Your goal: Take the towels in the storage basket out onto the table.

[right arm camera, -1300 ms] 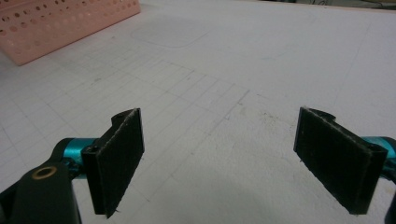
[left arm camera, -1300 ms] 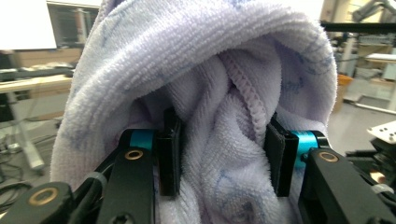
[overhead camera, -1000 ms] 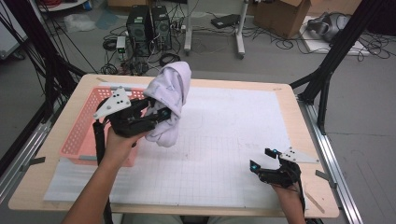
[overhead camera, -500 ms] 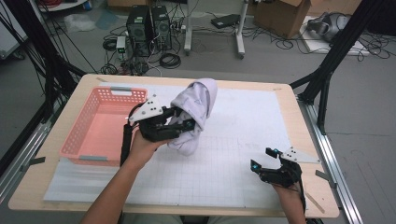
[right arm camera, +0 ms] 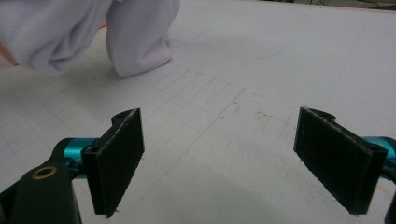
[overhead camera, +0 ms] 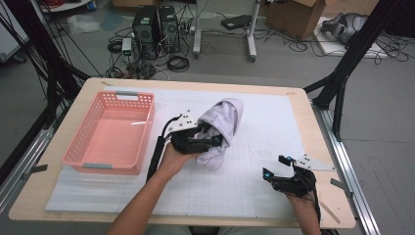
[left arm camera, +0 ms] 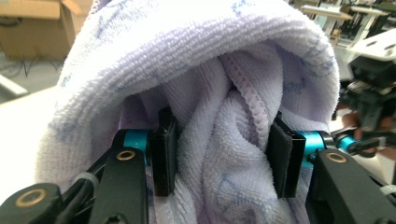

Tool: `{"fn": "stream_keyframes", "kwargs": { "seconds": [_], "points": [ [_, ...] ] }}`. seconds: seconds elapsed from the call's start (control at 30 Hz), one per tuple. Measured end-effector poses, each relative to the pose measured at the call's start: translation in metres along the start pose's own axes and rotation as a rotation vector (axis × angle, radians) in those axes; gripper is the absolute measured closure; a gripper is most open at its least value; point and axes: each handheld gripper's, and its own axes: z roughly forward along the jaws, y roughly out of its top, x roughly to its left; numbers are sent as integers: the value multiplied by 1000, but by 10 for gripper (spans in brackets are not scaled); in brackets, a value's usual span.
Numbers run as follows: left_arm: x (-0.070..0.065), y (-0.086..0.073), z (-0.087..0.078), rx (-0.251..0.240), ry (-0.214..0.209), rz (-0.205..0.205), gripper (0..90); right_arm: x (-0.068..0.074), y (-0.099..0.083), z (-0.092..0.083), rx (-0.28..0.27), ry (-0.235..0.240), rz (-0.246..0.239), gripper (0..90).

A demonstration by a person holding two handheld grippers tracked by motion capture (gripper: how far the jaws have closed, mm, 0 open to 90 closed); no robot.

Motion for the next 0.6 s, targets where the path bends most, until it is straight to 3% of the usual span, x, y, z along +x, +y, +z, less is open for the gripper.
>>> {"fn": "stream_keyframes", "kwargs": {
  "seconds": [0.03,0.2,0.33,0.37,0.4,0.47,0.5,0.53,0.6],
  "points": [
    [0,0,0,0,0,0,518,0,0,0,0,0,0,149],
    [3,-16,26,103,34,-3,484,0,-1,2,5,1,-6,150],
    [7,-25,40,132,59,-40,462,0,-1,1,6,0,3,149],
    [8,-27,42,135,67,-53,402,-1,-1,1,3,-3,-2,150],
    [8,-27,42,135,83,-61,402,-1,-1,1,3,-3,-2,150],
    [6,-23,40,125,119,-79,228,-2,-2,1,6,-5,-3,150],
    [4,-21,36,111,122,-87,214,-2,-2,1,10,-2,3,150],
    [2,-18,25,64,142,-75,213,-1,-2,1,10,-3,4,150],
    [2,-18,19,48,141,-74,209,-2,-2,1,8,-1,-1,150]
  ]
}}
